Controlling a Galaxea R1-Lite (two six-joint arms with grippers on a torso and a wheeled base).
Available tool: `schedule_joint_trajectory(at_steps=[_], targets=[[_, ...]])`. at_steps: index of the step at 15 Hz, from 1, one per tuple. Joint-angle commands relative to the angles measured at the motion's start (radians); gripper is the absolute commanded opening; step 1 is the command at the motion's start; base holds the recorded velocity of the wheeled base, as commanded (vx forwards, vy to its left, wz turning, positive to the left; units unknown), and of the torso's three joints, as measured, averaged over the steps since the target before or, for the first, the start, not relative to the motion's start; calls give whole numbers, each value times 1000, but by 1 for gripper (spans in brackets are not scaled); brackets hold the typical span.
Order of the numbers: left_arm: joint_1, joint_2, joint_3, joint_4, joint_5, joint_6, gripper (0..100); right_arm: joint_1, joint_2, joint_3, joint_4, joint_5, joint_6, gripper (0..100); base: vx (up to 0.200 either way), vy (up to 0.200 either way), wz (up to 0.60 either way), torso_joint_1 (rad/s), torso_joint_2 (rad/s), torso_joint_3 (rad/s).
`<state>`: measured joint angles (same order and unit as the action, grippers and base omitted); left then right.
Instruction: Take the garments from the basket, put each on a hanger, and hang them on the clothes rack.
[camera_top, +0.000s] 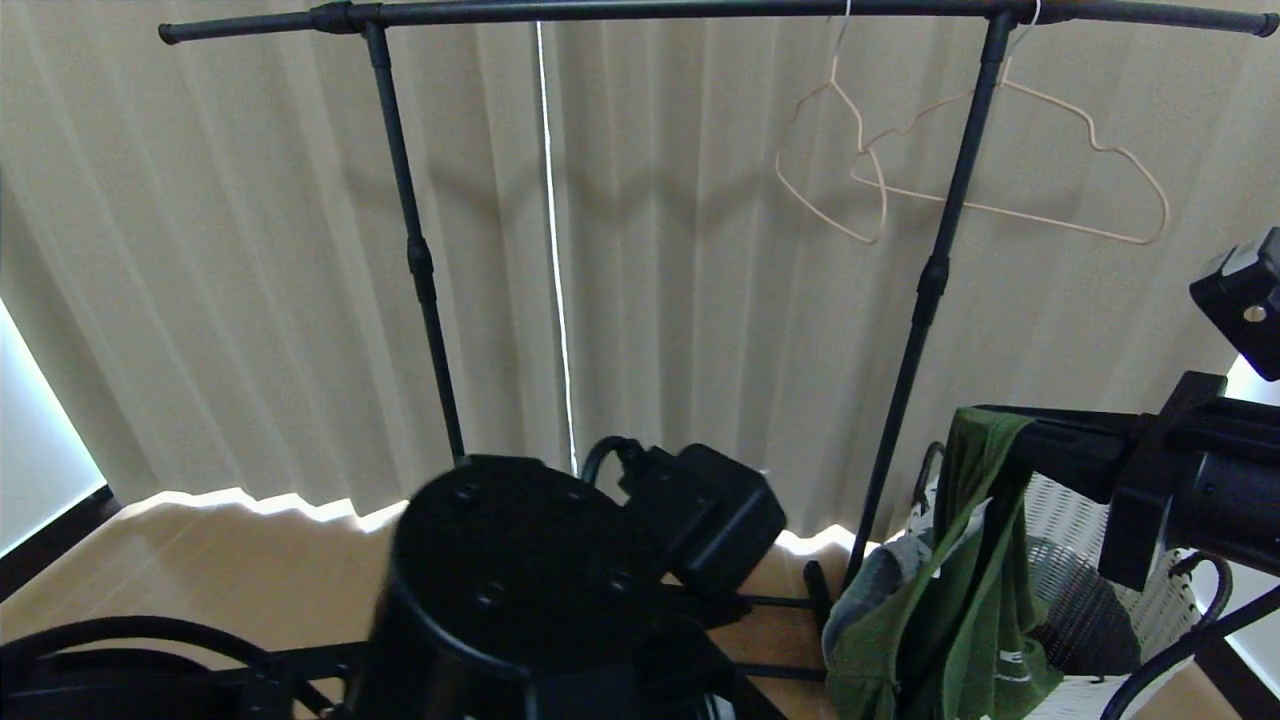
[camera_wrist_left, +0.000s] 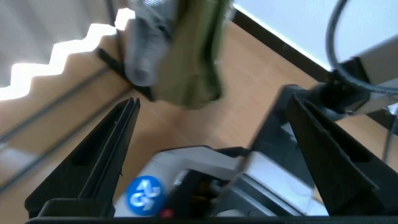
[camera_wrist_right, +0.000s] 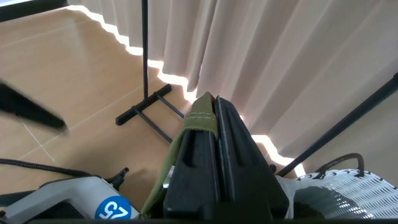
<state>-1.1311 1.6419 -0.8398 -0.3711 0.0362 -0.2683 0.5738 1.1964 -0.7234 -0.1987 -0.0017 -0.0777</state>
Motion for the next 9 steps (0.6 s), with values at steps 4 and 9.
schedule_joint_trajectory(at_steps=[4,9], targets=[[-32,249,-179,-3,93,-54,100,4,-8,-1,-11,0,1,0,0,0,0,0,0,0],[14,400,-278,0,231,-62,100,18,-15,1,-34,0,-1,0,0,0,0,0,0,0]])
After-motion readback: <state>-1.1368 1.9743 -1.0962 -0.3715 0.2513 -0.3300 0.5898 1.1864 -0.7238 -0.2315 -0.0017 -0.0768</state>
